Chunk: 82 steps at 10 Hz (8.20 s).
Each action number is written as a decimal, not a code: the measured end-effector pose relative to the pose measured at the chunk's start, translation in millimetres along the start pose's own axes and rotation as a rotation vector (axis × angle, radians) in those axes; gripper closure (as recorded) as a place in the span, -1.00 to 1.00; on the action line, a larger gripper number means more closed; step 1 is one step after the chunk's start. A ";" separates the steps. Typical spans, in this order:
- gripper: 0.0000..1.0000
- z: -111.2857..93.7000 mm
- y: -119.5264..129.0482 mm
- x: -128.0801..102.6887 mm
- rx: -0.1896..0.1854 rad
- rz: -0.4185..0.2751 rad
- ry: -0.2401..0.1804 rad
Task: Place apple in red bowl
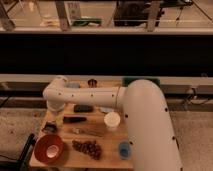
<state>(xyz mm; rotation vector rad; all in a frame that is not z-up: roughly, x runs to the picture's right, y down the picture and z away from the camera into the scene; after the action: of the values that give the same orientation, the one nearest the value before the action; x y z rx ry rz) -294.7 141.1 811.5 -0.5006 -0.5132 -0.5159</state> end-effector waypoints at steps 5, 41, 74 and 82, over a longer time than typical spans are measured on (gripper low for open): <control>-0.60 9.5 -45.0 34.8 0.002 0.026 -0.033; 0.66 -65.3 -37.1 14.5 0.072 0.219 -0.593; -0.60 -86.8 118.8 -91.5 0.132 0.349 -0.569; -0.60 -94.7 118.4 -90.5 0.161 0.347 -0.551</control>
<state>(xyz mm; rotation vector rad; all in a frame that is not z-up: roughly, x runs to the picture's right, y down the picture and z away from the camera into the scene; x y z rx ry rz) -263.9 207.6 650.9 -0.5635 -0.9643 0.0069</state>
